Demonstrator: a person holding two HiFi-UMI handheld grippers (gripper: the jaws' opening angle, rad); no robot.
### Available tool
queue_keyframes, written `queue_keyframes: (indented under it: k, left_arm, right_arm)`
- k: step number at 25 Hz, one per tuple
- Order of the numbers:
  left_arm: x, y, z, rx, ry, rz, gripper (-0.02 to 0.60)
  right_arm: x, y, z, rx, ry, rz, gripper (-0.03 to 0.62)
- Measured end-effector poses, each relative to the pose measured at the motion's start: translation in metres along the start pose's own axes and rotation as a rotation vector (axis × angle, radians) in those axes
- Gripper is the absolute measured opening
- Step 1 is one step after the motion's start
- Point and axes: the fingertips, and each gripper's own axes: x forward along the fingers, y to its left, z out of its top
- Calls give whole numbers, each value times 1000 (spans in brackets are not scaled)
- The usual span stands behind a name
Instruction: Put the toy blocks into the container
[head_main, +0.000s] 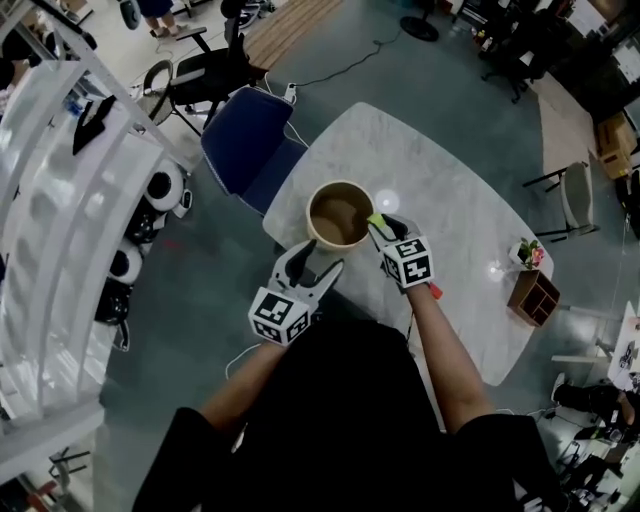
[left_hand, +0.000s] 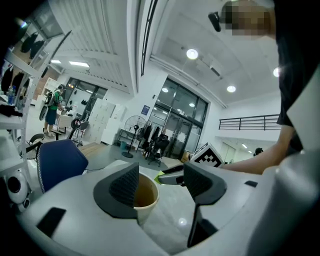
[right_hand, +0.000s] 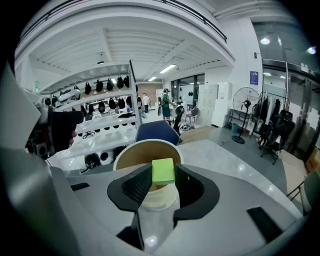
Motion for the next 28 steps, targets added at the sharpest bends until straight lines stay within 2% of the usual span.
queue_keyframes:
  k: [7,18,24,28]
  left_arm:
    - [-13,28,9,-15,-25,10,256]
    - [-20,64,4,-71,-21,52,256]
    - [-18,77,-6,-112,-2,69,256]
    - [-19,84,-12,-143,6,80,256]
  right_arm:
    - [31,28,20,-29,22,43,135]
    - [84,56,33,-127,122,167,135]
    - [110,59,11,-114,273,235,135]
    - [126,67,4,-170,362,268,135]
